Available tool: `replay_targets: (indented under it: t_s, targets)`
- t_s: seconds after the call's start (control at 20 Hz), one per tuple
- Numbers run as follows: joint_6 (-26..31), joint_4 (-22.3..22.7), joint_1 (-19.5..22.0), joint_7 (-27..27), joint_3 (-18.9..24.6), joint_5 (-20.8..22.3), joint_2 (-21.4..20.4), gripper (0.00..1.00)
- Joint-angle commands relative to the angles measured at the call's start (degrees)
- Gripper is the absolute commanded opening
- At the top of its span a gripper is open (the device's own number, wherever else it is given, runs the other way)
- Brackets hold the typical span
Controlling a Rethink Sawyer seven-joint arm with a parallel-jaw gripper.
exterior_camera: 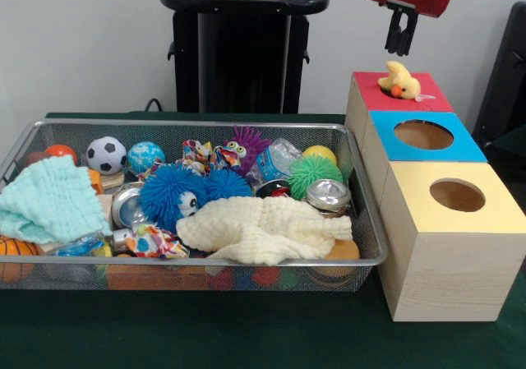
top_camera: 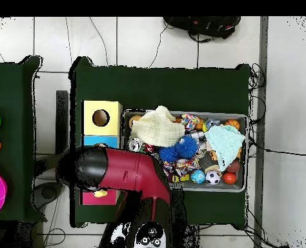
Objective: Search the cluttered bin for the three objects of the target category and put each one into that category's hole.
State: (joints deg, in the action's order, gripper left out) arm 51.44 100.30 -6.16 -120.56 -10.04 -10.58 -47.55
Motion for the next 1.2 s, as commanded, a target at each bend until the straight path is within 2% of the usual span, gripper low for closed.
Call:
replay_targets:
  t_s: [0.05, 0.3, 0.95, 1.2]
  targets:
    - [-2.92, 7.73, 3.76, 6.21, 6.53, 3.28, 0.04, 0.0]
    - [-7.45, 8.87, 3.84, 5.1, 7.47, 4.0, 1.63, 0.0]
    - [-8.29, 11.03, 2.41, 1.49, 7.89, 5.9, -0.21, 0.0]
    - [-8.85, 12.39, 3.81, 3.05, 8.97, 6.21, -0.92, 0.0]
